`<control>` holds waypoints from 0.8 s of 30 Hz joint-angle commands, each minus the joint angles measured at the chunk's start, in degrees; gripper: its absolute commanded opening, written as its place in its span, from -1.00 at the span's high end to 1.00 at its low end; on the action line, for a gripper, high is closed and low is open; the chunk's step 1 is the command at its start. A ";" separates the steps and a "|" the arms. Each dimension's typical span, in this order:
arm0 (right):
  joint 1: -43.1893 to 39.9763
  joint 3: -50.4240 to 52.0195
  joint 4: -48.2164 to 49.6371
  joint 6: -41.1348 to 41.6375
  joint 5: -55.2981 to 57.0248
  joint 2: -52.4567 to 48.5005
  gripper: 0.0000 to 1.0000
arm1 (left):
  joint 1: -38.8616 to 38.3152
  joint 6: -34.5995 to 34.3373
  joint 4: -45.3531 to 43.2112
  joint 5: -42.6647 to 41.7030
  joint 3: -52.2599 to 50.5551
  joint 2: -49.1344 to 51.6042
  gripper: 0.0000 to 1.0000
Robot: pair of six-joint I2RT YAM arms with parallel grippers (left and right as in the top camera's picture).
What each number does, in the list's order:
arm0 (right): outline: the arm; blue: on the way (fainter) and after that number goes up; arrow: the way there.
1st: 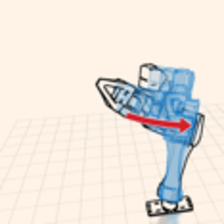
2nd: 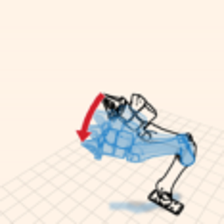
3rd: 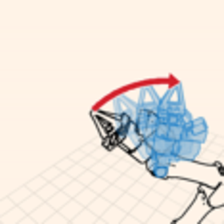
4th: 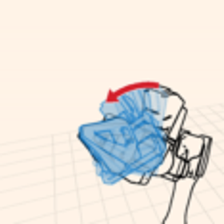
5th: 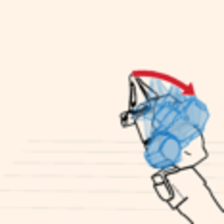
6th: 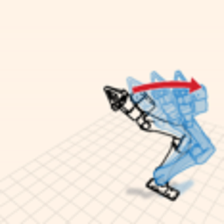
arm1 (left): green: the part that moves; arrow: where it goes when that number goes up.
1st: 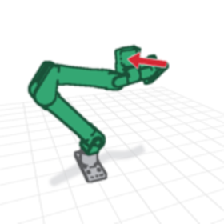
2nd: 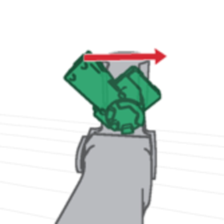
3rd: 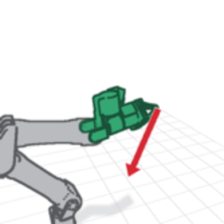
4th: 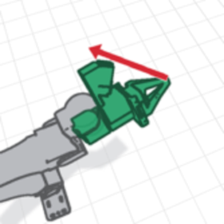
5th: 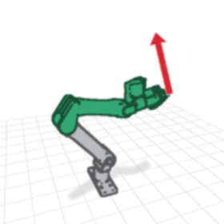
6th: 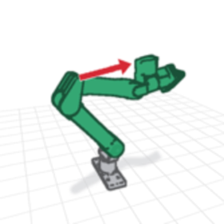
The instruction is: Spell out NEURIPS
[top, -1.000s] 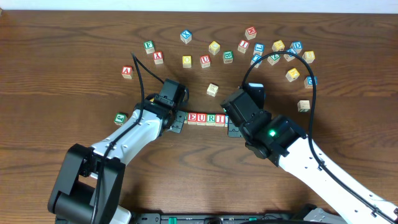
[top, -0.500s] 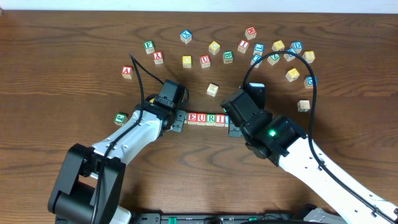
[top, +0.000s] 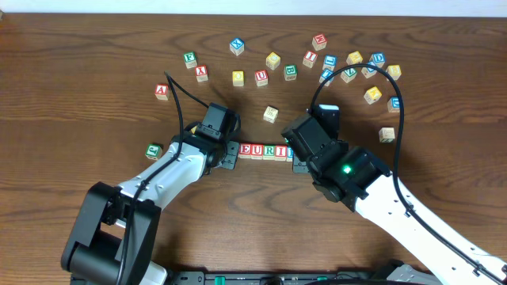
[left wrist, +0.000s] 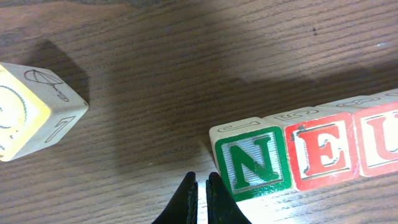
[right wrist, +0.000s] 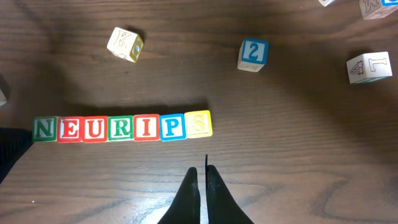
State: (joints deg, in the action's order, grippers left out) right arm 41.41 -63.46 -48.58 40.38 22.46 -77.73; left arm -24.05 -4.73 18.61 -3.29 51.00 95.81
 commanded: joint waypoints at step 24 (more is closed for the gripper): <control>-5.01 0.13 -0.98 0.24 2.91 0.15 0.98 | 0.31 -0.52 -0.50 4.31 -0.39 -0.68 0.85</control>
State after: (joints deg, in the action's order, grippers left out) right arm 38.37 -63.46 -49.47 40.36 23.14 -77.76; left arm -24.05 -4.73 18.06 -2.15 51.00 95.81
